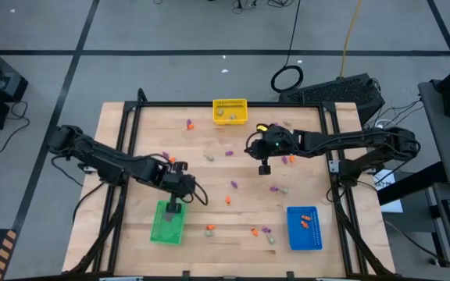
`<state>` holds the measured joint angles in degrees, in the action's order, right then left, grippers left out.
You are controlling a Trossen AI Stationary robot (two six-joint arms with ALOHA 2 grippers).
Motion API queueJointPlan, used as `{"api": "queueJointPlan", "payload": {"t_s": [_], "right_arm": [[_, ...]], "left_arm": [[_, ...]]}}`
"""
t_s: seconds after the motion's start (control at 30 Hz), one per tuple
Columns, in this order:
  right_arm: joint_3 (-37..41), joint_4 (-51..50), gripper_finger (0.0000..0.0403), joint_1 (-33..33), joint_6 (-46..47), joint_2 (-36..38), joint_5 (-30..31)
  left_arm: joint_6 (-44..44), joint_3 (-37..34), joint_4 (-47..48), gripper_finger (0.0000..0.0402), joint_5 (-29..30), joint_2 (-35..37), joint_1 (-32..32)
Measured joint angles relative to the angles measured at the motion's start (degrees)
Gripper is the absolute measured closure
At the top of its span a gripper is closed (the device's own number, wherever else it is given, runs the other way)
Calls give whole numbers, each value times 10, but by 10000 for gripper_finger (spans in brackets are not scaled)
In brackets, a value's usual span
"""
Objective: Sort Halloween decoration
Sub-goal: Put the orange skeleton toy into the blue basket
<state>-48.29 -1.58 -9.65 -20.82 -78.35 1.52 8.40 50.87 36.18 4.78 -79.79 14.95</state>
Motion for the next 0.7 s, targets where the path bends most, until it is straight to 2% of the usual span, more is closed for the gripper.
{"api": "queueJointPlan", "payload": {"t_s": [0.13,0.23,0.47,0.7], "right_arm": [[0,-27,403,0,16,14,16],[0,-53,403,0,33,15,14],[0,-104,403,5,86,13,12],[0,-166,403,18,127,13,12]], "left_arm": [[-36,-14,-57,402,0,23,-31],[-69,-32,-117,402,-21,26,-60],[-123,-113,-340,402,-123,26,-136],[-124,-200,-509,402,-145,27,-184]]}}
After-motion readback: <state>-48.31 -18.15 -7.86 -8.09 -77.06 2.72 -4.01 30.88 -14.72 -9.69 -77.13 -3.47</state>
